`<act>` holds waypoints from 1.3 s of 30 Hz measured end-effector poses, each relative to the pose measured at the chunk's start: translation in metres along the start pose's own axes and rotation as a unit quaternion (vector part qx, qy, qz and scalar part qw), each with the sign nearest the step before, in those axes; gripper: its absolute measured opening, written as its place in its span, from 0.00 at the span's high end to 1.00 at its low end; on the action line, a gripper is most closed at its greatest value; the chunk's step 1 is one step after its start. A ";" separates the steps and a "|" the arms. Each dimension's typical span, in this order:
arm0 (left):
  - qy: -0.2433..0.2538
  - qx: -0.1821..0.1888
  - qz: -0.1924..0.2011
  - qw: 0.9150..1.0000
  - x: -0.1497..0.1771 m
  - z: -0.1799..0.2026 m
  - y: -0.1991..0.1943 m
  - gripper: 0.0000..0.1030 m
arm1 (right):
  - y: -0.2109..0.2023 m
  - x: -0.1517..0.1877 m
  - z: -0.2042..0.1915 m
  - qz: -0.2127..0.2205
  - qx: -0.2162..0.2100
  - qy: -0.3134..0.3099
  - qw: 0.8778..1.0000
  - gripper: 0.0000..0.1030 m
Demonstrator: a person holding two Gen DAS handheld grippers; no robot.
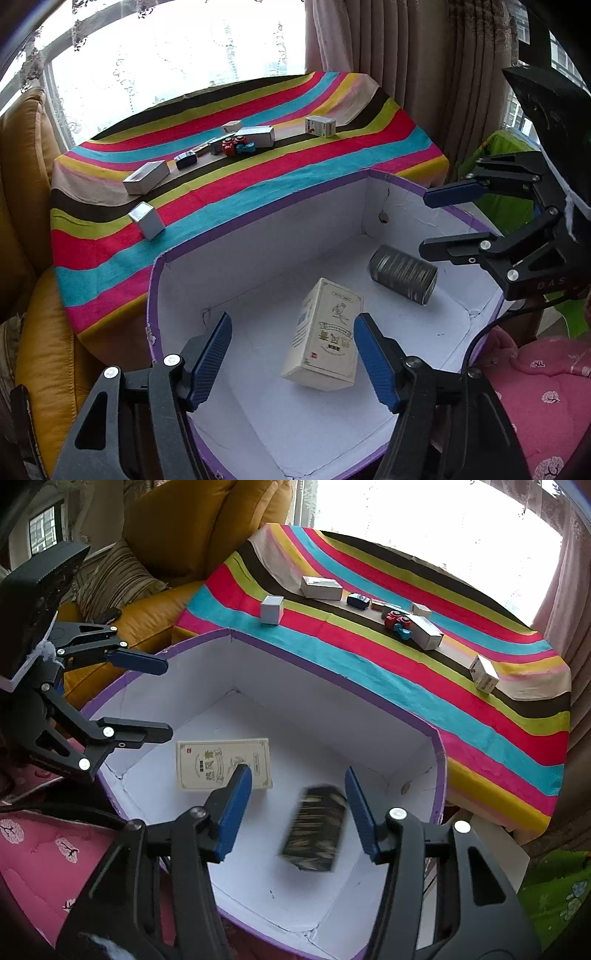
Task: Organize rigid objects
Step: 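Open both grippers to drop the boxes into the cardboard box, then move both grippers back to the table while the left gripper grasps the small white box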
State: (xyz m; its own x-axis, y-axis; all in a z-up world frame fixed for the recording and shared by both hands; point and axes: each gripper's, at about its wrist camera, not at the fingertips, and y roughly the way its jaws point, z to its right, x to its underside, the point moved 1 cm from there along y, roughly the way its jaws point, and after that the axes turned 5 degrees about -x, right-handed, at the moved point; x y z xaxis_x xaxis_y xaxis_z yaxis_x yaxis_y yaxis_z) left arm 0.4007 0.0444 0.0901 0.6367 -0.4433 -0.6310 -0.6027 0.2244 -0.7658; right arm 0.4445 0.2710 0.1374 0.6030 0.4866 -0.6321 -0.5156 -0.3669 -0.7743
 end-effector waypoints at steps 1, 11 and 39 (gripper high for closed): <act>-0.002 0.000 -0.001 1.000 0.000 -0.001 0.000 0.32 | 0.000 0.000 0.000 0.000 0.001 0.001 1.000 0.43; -0.037 0.005 0.002 0.999 -0.004 -0.012 -0.002 0.23 | 0.003 -0.001 0.003 0.005 0.001 0.016 1.000 0.33; -0.231 -0.105 -0.094 0.963 -0.101 -0.195 0.182 0.18 | 0.036 -0.024 0.050 -0.004 -0.011 0.097 0.995 0.23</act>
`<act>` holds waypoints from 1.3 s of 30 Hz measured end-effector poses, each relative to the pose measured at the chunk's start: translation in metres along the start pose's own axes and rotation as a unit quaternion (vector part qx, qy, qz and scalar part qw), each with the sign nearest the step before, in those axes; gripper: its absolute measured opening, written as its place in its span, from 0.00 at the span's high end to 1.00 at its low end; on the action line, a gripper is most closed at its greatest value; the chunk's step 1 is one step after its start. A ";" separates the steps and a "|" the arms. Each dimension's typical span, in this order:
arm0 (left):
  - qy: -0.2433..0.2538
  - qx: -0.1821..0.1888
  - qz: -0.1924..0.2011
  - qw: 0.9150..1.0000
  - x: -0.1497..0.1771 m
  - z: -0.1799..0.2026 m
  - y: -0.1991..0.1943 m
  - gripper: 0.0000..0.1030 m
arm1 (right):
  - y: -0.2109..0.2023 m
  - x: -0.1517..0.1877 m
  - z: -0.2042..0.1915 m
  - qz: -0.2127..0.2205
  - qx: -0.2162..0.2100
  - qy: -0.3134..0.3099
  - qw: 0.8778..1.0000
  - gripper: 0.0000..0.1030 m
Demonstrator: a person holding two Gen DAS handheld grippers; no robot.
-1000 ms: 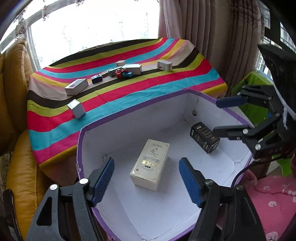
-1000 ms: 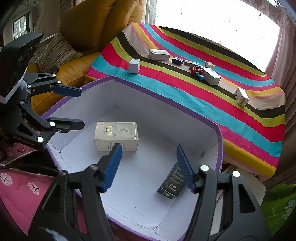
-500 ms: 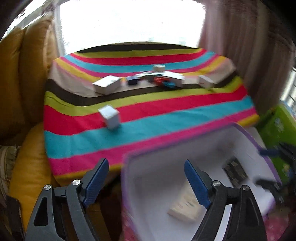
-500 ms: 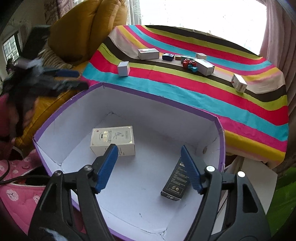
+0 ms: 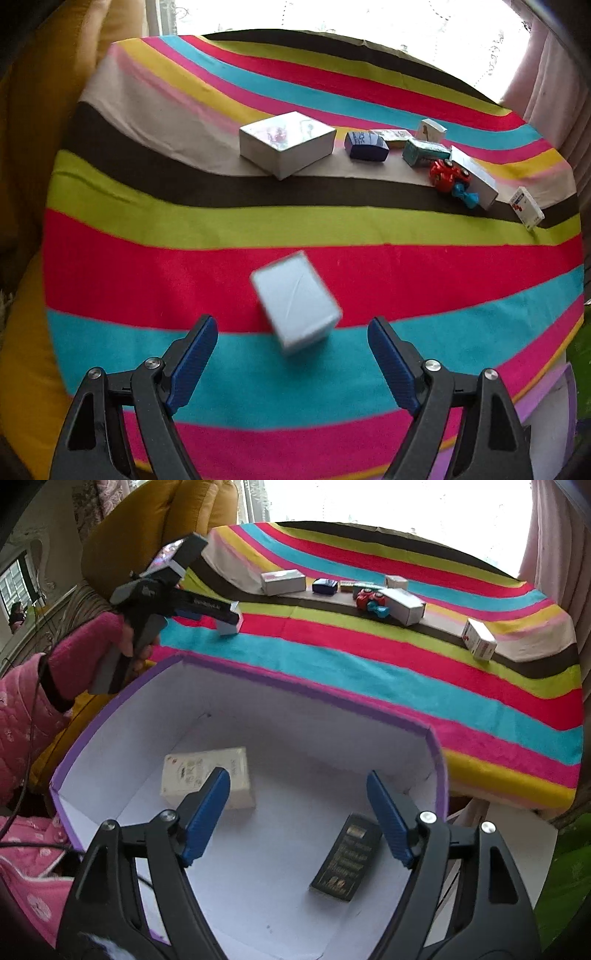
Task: Organize rigid objects
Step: 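Move both grippers back to the table while the left gripper grasps the small white box, then grasp the white medicine box with the right gripper while the left gripper holds the small white box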
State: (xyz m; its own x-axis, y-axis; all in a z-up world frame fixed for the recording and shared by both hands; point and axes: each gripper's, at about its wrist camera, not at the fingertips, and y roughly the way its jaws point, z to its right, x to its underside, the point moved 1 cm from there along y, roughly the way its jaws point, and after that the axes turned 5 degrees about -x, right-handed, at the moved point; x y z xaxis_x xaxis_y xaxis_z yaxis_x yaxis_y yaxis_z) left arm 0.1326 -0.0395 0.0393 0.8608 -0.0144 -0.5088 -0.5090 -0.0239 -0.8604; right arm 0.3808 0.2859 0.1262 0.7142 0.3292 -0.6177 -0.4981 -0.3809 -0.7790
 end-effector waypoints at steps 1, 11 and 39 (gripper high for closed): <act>0.008 -0.005 0.004 1.000 -0.003 0.003 0.004 0.18 | 0.000 -0.004 0.003 0.002 0.001 -0.002 1.000 0.23; 0.077 0.002 0.025 0.997 -0.012 0.016 0.016 0.65 | 0.017 -0.068 0.068 0.021 0.057 0.001 0.998 0.23; 0.108 0.052 0.071 0.990 -0.077 0.050 0.069 0.29 | 0.167 -0.151 0.293 -0.004 0.162 0.163 0.973 0.54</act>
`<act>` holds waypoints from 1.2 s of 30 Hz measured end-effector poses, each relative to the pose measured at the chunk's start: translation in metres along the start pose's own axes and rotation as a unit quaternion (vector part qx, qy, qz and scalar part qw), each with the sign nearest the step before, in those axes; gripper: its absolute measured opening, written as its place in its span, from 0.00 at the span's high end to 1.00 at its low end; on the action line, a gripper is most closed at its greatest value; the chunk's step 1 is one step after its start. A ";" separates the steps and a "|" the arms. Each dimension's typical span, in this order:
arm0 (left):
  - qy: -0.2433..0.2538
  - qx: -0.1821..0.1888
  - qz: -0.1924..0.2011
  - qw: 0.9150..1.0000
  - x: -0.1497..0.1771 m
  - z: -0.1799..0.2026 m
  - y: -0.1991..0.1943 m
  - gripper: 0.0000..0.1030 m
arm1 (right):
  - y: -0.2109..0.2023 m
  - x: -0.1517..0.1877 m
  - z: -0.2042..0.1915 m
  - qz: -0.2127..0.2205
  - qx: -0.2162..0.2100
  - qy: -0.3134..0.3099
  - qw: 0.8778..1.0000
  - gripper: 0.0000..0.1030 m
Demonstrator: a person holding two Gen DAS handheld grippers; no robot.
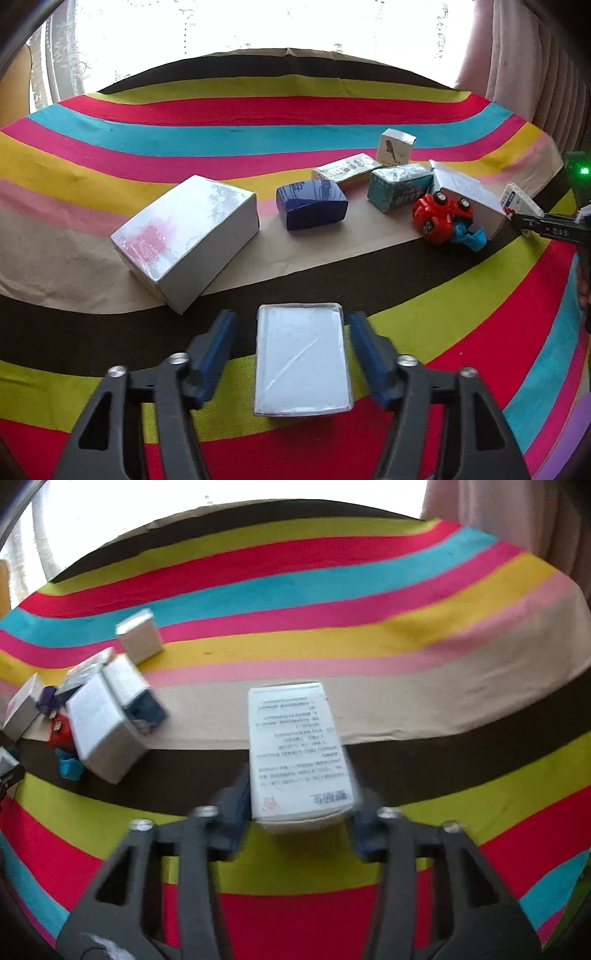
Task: Organize rigid objects
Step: 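Grasp the white medicine box with the right gripper while the left gripper holds the small white box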
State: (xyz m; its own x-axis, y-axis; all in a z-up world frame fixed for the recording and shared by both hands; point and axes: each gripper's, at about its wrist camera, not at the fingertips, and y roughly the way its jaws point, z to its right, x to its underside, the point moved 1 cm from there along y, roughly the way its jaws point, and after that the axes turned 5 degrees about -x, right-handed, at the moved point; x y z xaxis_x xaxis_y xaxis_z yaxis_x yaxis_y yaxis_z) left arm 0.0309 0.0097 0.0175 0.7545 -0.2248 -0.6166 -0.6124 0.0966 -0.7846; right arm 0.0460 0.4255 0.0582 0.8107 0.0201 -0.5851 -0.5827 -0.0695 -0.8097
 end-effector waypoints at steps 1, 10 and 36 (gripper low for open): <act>-0.003 -0.003 -0.002 1.000 0.001 -0.002 0.000 0.23 | -0.001 0.002 -0.008 -0.003 -0.007 -0.010 1.000 0.54; -0.012 -0.010 -0.006 1.000 0.003 -0.006 0.002 0.19 | -0.031 0.045 -0.063 -0.010 -0.054 -0.084 0.995 0.55; -0.006 -0.009 -0.075 0.997 0.030 0.003 -0.031 0.66 | -0.045 0.066 -0.087 -0.089 -0.041 -0.083 0.992 0.56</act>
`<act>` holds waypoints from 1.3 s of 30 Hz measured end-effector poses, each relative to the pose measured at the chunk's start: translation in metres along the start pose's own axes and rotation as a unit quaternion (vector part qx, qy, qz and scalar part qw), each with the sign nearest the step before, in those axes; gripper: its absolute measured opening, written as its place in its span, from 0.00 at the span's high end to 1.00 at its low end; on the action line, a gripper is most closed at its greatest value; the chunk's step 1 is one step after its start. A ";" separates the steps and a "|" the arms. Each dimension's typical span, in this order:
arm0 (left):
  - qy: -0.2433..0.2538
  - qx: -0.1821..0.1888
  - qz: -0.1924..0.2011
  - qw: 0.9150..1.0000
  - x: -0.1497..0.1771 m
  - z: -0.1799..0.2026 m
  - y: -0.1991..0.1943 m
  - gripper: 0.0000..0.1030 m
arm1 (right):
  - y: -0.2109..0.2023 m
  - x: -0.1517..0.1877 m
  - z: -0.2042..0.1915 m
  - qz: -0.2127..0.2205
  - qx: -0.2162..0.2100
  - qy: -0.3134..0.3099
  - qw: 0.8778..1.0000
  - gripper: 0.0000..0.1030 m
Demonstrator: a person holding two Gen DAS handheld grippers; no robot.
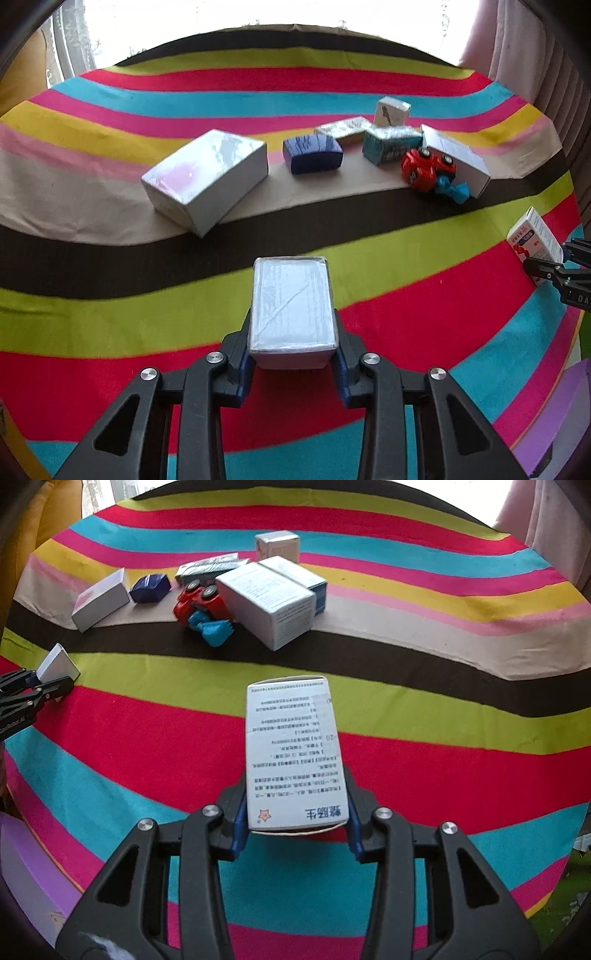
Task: Organize rigid objects
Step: 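Grasp the white medicine box with the right gripper while the left gripper holds the small white box, then carry both held boxes over the cardboard box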
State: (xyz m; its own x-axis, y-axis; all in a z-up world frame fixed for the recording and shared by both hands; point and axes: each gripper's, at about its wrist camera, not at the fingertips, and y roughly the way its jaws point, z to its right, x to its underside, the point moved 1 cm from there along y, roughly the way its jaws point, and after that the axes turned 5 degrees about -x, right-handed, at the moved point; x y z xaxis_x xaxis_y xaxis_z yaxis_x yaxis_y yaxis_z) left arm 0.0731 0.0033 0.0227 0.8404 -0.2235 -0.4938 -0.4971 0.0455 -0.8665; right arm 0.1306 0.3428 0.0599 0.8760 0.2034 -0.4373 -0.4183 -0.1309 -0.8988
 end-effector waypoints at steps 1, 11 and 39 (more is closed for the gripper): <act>-0.001 0.001 -0.007 1.000 0.000 0.002 -0.001 0.66 | 0.000 0.000 -0.004 -0.005 -0.001 -0.003 1.000 0.56; 0.049 0.016 -0.001 0.999 0.004 0.042 -0.044 0.66 | -0.012 0.009 -0.073 -0.017 -0.020 -0.082 0.996 0.56; 0.080 0.052 0.083 0.992 0.079 0.102 -0.155 0.66 | -0.108 0.074 -0.123 0.074 -0.076 -0.129 0.986 0.56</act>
State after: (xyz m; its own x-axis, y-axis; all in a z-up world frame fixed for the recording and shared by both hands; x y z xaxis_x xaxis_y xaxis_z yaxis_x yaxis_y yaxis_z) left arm 0.2390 0.0779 0.1106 0.7000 -0.3554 -0.6194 -0.5938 0.1921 -0.7813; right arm 0.2698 0.2525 0.1286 0.7098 0.4093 -0.5733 -0.4779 -0.3181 -0.8188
